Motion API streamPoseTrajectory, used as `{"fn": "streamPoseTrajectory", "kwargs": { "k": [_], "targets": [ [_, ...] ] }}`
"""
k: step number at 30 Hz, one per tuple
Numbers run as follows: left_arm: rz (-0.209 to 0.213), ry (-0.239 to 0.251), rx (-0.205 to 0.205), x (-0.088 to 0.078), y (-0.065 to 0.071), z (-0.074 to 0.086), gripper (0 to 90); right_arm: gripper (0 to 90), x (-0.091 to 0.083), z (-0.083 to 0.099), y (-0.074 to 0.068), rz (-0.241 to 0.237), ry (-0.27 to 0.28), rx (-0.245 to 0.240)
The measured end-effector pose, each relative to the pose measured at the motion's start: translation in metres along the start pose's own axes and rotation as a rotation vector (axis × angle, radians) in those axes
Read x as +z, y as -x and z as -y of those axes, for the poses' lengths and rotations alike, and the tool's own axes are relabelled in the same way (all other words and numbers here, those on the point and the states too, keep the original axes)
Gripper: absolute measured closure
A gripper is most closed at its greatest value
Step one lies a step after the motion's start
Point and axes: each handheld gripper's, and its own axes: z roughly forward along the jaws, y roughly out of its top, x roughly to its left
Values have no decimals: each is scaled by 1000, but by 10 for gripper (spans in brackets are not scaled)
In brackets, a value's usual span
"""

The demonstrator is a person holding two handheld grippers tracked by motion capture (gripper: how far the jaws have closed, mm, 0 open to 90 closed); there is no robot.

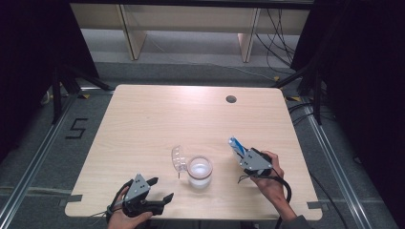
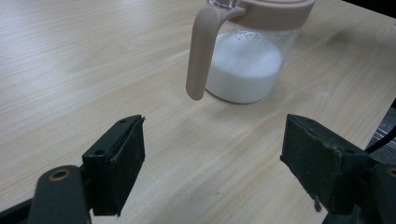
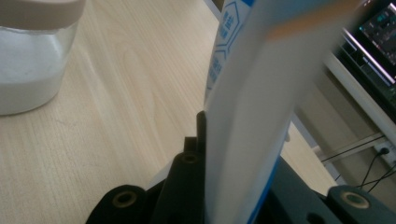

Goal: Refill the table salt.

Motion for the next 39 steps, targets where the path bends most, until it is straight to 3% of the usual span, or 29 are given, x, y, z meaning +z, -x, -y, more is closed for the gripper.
{"fn": "streamPoseTrajectory", "kwargs": {
  "k": [1,5,13,18,23,26,29,35,39],
  "targets": [
    [-3,1,2,-1,0,0,210,874,0,2,2,2,6,0],
    [0,1,-1,1,0,0,209,876,0,9,8,2,7,77],
    [-4,6,-2,0,0,-1,210,878,-1,19,18,12,37,159],
    [-6,3,1,0,0,-1,210,881,-1,28,24,18,56,246],
    [1,4,-2,1,0,0,210,882,1,38,27,23,35,263],
    [-3,9,1,0,0,-1,210,873,-1,42,30,36,44,318],
    [-4,9,-3,0,0,0,210,854,-3,46,32,36,51,356],
    [-4,9,-7,0,0,0,210,755,-4,45,32,64,47,332],
    [-2,4,-3,1,0,-1,210,650,-7,43,29,70,51,382]
  ]
}}
